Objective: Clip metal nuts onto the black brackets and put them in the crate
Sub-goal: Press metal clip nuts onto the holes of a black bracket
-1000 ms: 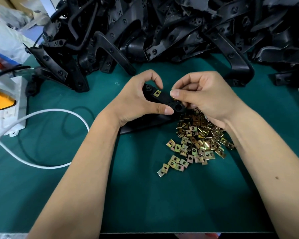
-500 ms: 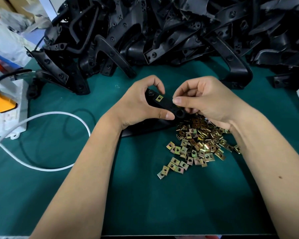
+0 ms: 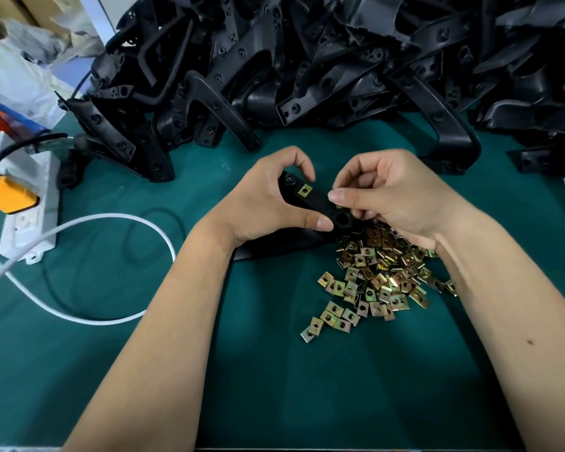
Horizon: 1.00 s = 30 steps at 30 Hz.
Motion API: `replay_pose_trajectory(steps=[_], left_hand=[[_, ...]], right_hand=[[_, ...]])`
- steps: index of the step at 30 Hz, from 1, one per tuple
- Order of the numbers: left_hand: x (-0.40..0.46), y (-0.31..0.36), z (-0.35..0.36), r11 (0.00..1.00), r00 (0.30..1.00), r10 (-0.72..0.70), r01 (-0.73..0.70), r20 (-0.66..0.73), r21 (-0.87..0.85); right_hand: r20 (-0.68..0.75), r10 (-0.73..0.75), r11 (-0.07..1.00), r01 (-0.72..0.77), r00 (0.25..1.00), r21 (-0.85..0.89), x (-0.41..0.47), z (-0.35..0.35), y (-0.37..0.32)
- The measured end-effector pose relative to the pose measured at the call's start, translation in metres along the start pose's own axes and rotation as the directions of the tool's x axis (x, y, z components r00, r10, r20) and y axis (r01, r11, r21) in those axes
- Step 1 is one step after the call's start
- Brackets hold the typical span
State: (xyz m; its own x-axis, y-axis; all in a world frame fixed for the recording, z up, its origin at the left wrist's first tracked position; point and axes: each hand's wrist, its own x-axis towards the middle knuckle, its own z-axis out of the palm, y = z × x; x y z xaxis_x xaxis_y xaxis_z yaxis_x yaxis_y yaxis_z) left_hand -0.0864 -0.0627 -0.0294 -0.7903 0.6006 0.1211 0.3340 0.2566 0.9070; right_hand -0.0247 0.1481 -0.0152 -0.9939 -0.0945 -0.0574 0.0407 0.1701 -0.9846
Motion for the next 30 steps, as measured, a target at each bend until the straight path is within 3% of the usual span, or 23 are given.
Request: replay_pose_trajectory(steps=[6, 16, 26, 30], left_hand=[[0.001, -0.001, 0.0, 0.998, 0.999, 0.035, -0.035, -0.01, 0.049], [0.003, -0.004, 0.002, 0.996, 0.982, 0.078, -0.07, -0.169, 0.052], [0.003, -0.002, 0.003, 0.995, 0.978, 0.089, -0.077, -0.19, 0.065], [0.003, -0.001, 0.004, 0.995, 0.98, 0.08, -0.068, -0.18, 0.073]], right_hand=[[-0.02, 0.005, 1.0, -0.006, 1.0, -0.03, 0.0, 0.0, 0.0], [-0.184, 0.04, 0.988, -0.011, 0.982, 0.154, 0.001, 0.014, 0.003], [-0.223, 0.058, 0.998, -0.048, 0.973, 0.049, 0.004, 0.014, 0.009], [-0.211, -0.018, 0.997, 0.001, 0.977, -0.079, 0.002, 0.009, 0.005]])
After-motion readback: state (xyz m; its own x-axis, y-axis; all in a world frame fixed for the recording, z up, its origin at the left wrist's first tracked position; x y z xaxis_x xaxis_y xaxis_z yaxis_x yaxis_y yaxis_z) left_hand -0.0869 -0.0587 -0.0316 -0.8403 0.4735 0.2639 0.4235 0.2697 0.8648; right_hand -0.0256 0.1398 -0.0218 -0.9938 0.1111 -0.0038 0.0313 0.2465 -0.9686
